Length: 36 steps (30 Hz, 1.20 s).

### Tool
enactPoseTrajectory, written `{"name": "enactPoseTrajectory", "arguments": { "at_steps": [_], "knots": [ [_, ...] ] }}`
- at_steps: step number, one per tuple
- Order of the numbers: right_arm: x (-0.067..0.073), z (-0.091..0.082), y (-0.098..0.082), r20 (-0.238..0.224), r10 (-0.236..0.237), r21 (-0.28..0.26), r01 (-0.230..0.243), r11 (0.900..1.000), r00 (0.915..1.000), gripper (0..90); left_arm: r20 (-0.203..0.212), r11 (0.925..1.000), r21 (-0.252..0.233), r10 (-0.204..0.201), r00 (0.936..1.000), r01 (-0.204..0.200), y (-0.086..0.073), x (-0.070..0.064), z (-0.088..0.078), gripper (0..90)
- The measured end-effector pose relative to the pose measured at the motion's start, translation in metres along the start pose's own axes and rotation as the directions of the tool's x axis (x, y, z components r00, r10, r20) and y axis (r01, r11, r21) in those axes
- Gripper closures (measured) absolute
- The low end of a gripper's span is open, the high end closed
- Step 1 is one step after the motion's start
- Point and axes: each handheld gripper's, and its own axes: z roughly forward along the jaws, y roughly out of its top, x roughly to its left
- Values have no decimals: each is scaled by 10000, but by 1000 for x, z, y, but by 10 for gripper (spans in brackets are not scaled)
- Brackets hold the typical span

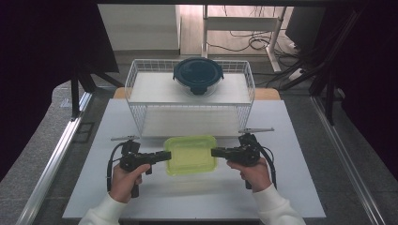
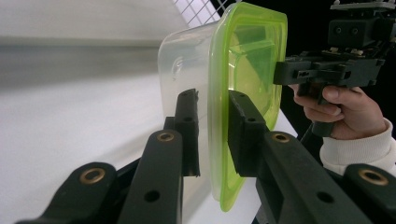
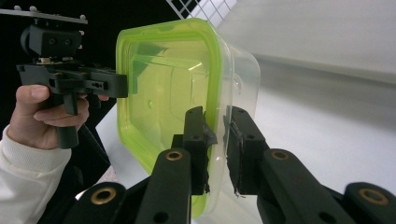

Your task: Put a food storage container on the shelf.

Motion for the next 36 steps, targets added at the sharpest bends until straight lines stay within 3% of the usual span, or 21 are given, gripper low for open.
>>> {"name": "enactPoseTrajectory", "arguments": {
  "at_steps": [9, 17, 36],
  "knots": [
    [10, -13, 11, 227, -547, -367, 555, 9978, 9982, 777, 62, 9993, -164, 326, 9994, -325, 15, -10, 0, 759],
    [12, -23, 21, 146, -575, -700, 584, 9958, 9982, 776, 122, 9979, -106, 634, 9979, -633, 33, -19, 0, 761],
    [33, -37, 53, 285, -1239, -1099, 1263, 9859, 9919, 776, 166, 9924, -588, 1092, 9939, -1080, 62, -38, -16, 761]
  ]
}}
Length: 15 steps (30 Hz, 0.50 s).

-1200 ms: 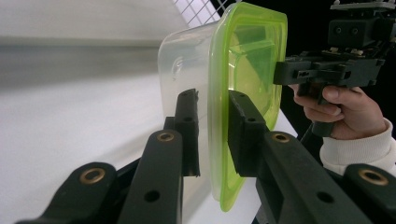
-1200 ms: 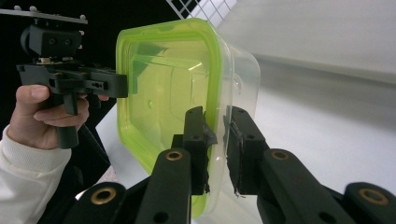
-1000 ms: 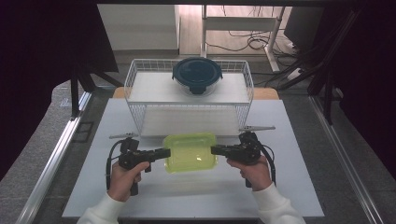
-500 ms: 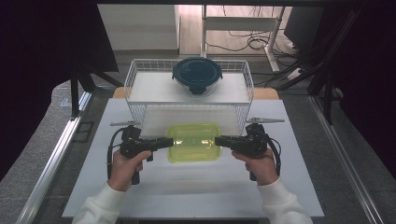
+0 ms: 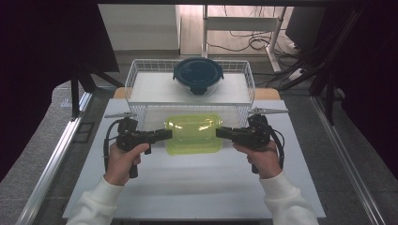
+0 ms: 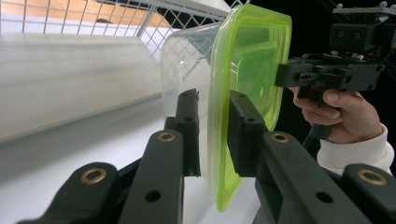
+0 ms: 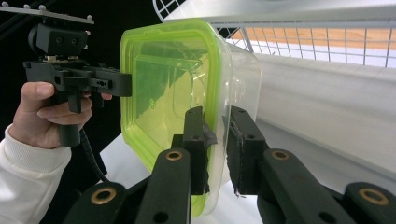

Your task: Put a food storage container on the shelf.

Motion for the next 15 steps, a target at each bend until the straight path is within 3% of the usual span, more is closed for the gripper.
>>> {"name": "enactPoseTrajectory", "arguments": {
  "at_steps": [4, 15],
  "knots": [
    [3, -3, 7, 3, -106, -102, 106, 9999, 9999, 777, 149, 9999, -101, 46, 9999, -45, 7, -4, -3, 760],
    [9, -9, 30, 103, -335, -365, 339, 9988, 9994, 778, 15, 9983, -302, 496, 9988, -496, 32, -14, -8, 760]
  ]
}}
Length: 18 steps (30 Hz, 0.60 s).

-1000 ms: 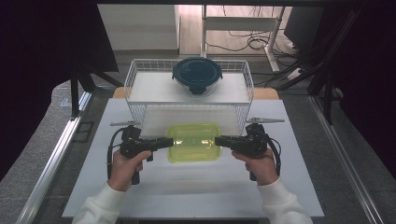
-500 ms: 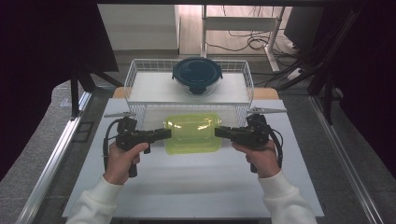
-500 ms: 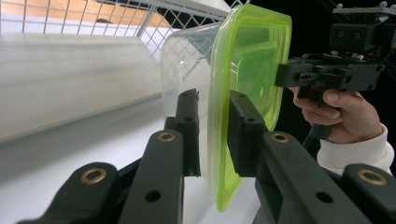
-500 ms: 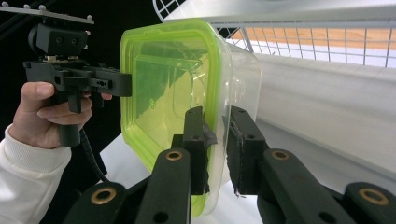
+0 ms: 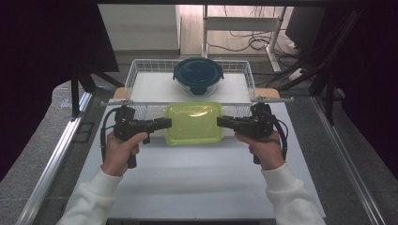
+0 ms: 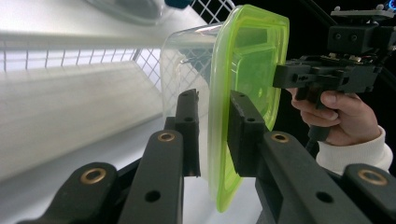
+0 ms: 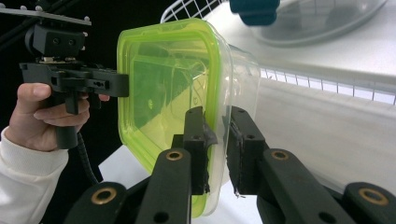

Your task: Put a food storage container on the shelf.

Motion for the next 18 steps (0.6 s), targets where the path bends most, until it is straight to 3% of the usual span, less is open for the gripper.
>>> {"name": "enactPoseTrajectory", "arguments": {
  "at_steps": [4, 18],
  "knots": [
    [2, -2, 9, -24, -111, -118, 110, 9999, 9999, 779, -19, 9997, -102, 219, 9998, -219, 10, -3, -2, 760],
    [5, -7, 52, 275, -490, -215, 496, 9985, 9984, 780, 119, 9981, -480, 391, 9992, -385, 47, -6, -3, 760]
  ]
}}
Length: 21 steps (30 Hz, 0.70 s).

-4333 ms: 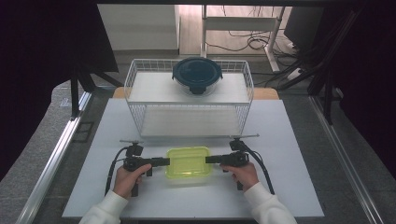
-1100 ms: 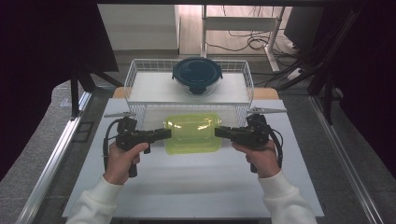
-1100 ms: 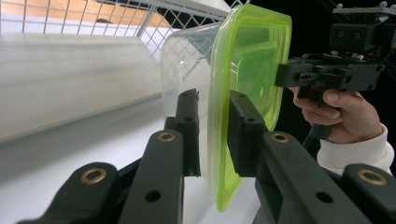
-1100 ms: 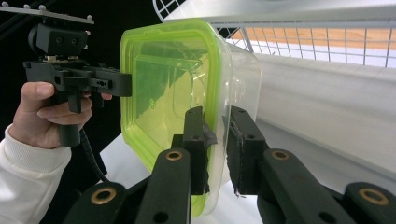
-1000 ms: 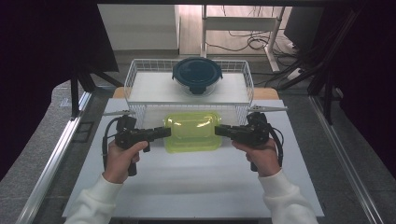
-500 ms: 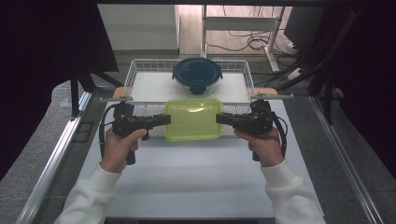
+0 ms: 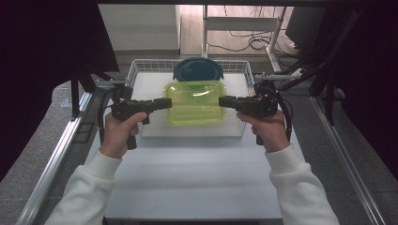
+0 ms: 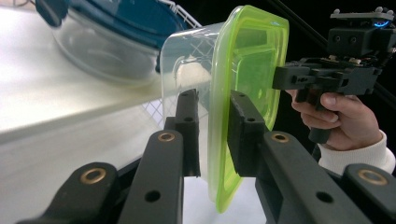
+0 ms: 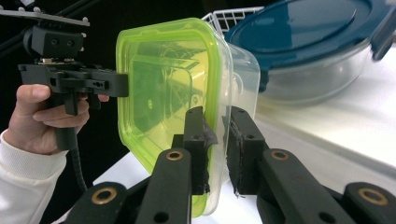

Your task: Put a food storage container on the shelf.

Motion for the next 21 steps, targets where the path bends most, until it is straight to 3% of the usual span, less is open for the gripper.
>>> {"name": "enactPoseTrajectory", "arguments": {
  "at_steps": [13, 21],
  "knots": [
    [-5, 2, 30, -140, 28, -338, -33, 9994, 9999, 780, 69, 9997, -215, 93, 9999, -92, 33, 5, 1, 760],
    [-17, 5, 47, -167, 294, -396, -300, 9988, 9994, 780, 164, 10000, 1, 55, 9999, -55, 59, 12, 10, 760]
  ]
}}
